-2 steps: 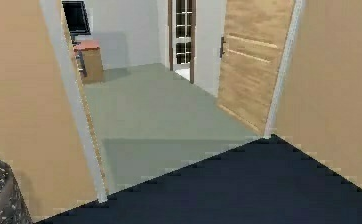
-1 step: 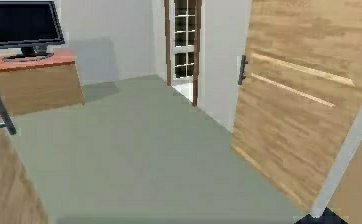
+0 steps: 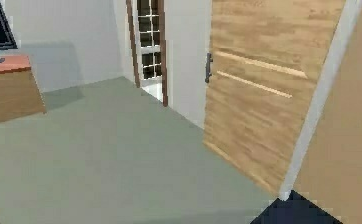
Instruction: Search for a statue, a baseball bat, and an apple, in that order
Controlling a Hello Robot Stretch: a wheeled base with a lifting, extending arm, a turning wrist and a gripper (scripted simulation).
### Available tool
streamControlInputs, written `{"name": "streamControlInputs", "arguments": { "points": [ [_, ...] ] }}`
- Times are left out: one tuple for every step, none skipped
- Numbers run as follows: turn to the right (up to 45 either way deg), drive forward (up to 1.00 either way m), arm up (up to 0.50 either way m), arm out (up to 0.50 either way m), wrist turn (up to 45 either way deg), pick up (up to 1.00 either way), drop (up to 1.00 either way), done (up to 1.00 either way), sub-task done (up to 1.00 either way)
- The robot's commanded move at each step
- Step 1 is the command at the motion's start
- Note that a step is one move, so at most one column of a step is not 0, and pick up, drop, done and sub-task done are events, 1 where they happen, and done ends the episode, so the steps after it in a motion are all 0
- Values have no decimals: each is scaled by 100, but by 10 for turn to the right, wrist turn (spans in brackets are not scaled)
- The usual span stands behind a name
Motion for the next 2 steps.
{"name": "streamControlInputs", "arguments": {
  "points": [
    [0,35,0,0,0,0,0,0,0],
    [-180,0,0,0,0,0,0,0,0]
  ]
}}
